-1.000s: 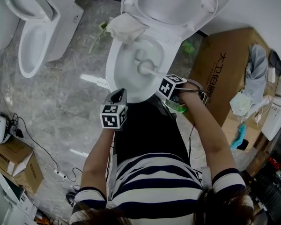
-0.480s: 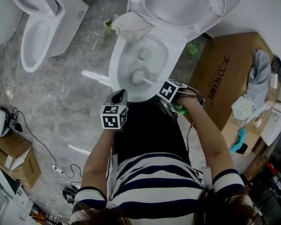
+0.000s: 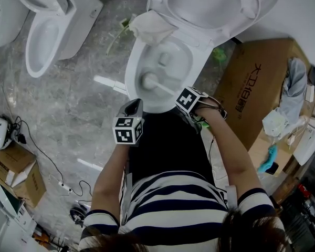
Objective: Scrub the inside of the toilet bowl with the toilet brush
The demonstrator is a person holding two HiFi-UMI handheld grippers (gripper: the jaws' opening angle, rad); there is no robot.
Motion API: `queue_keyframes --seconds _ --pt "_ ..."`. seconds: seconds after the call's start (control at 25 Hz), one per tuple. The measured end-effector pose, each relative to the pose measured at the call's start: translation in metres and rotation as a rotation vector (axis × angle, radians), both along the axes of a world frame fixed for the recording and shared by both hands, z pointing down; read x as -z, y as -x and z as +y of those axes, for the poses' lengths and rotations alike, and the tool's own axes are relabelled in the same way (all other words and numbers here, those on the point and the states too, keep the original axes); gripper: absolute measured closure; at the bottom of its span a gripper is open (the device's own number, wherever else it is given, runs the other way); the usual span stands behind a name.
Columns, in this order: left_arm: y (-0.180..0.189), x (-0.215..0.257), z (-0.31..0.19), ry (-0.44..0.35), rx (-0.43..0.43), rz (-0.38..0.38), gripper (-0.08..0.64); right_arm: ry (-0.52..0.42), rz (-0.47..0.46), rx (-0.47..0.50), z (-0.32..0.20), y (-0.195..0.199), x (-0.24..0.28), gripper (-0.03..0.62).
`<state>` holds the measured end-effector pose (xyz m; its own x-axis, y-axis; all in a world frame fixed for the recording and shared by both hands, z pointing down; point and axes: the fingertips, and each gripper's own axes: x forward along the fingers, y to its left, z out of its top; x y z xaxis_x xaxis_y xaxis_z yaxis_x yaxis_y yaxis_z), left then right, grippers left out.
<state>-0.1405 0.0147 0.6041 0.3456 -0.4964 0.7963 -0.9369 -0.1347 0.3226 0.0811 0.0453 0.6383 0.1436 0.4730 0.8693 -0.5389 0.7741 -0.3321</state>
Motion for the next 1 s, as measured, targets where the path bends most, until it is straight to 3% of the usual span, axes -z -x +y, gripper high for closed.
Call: queue_keyframes --seconds 1.0 --pt "0.007 0.001 -0.002 -0.008 0.015 0.002 0.560 -0.181 -0.023 -0.120 -0.020 0.005 -0.019 0.559"
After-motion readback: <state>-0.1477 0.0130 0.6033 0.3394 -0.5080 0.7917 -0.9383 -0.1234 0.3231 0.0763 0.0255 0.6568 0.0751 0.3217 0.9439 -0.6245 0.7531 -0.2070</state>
